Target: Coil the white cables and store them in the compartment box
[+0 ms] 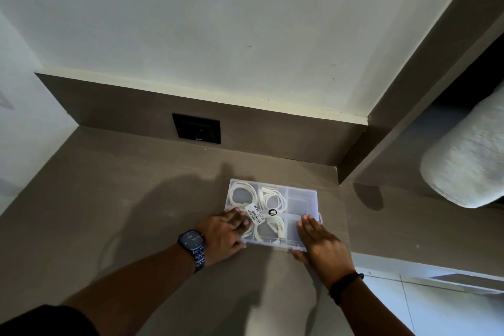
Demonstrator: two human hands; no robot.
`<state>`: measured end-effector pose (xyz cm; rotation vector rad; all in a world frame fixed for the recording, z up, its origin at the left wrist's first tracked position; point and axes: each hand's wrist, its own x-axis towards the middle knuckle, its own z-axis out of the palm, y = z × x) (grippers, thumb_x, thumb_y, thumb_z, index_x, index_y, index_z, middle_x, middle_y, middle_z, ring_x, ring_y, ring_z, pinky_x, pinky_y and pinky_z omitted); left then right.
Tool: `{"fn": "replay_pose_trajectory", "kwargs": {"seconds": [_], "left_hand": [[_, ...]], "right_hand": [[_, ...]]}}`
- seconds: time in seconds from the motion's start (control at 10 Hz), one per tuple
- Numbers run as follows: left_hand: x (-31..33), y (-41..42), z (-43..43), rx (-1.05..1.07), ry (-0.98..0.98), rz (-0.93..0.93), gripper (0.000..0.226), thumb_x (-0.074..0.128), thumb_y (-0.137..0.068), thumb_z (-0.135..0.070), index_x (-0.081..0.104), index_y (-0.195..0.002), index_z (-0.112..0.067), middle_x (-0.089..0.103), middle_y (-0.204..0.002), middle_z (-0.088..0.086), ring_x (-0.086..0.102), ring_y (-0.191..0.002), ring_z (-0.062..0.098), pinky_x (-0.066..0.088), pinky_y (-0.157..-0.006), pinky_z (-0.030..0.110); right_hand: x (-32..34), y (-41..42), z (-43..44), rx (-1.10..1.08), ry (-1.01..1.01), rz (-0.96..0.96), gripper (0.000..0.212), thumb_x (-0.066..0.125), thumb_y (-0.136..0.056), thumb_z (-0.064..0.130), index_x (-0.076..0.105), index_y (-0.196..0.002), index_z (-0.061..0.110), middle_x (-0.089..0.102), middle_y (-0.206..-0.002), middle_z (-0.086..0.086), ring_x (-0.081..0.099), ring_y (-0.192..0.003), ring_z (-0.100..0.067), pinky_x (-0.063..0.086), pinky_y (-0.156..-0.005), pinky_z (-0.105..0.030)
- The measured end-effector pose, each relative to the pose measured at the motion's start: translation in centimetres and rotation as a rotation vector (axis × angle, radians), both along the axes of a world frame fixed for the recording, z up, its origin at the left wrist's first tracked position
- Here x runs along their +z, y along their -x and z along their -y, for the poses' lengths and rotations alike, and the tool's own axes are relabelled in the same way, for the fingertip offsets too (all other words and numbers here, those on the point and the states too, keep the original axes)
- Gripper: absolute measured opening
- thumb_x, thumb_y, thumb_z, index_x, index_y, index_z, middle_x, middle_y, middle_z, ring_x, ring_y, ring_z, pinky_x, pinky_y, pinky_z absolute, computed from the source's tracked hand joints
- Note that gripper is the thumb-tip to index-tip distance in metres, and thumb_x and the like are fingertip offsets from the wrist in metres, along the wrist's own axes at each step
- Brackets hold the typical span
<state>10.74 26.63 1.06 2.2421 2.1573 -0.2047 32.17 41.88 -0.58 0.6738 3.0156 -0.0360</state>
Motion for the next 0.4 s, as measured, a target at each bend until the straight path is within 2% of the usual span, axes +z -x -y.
{"fn": "replay_pose_trajectory", "kwargs": {"seconds": [0.1,0.2,0.3,0.4], "left_hand": [[-0.5,2.0,-2.8,0.102,0.067,0.094,0.06,0.048,-0.089,-0.046,0.036,-0.136,-0.011,0.042,-0.146,0.009,0.031,-0.138,0.023,0.033,-0.109,0.032],[-0.3,4.2,-5.5,0.144,0.08,0.118,0.055,0.046,-0.091,-0.04,0.031,-0.135,-0.01,0.038,-0.148,0.008,0.023,-0.141,0.025,0.037,-0.105,0.039],[-0.5,5.9,-7.0,0.175,0.096,0.134,0.052,0.049,-0.09,-0.04,0.033,-0.131,-0.011,0.04,-0.147,0.007,0.023,-0.14,0.023,0.04,-0.101,0.042],[-0.3,7.4,-7.4,0.12,0.125,0.125,0.055,0.052,-0.088,-0.041,0.033,-0.132,-0.014,0.036,-0.149,0.007,0.021,-0.141,0.022,0.038,-0.107,0.044]], "right_hand": [[0.7,2.2,-2.2,-0.049,0.066,0.016,0.075,0.067,-0.071,0.052,0.055,-0.124,0.001,0.057,-0.131,-0.02,0.059,-0.116,-0.029,0.051,-0.092,-0.036],[0.6,4.8,-4.6,-0.123,0.231,0.044,0.08,0.051,-0.087,0.053,0.016,-0.147,0.012,0.016,-0.158,-0.01,0.02,-0.143,-0.022,0.019,-0.115,-0.031],[0.3,6.7,-6.3,-0.162,0.259,0.016,0.088,0.058,-0.081,0.058,0.02,-0.146,0.012,0.017,-0.158,-0.009,0.02,-0.143,-0.021,0.015,-0.115,-0.028],[1.2,8.1,-6.1,-0.199,0.198,-0.002,0.091,0.058,-0.074,0.068,0.035,-0.14,0.011,0.033,-0.152,-0.01,0.029,-0.14,-0.023,0.023,-0.114,-0.032]]}}
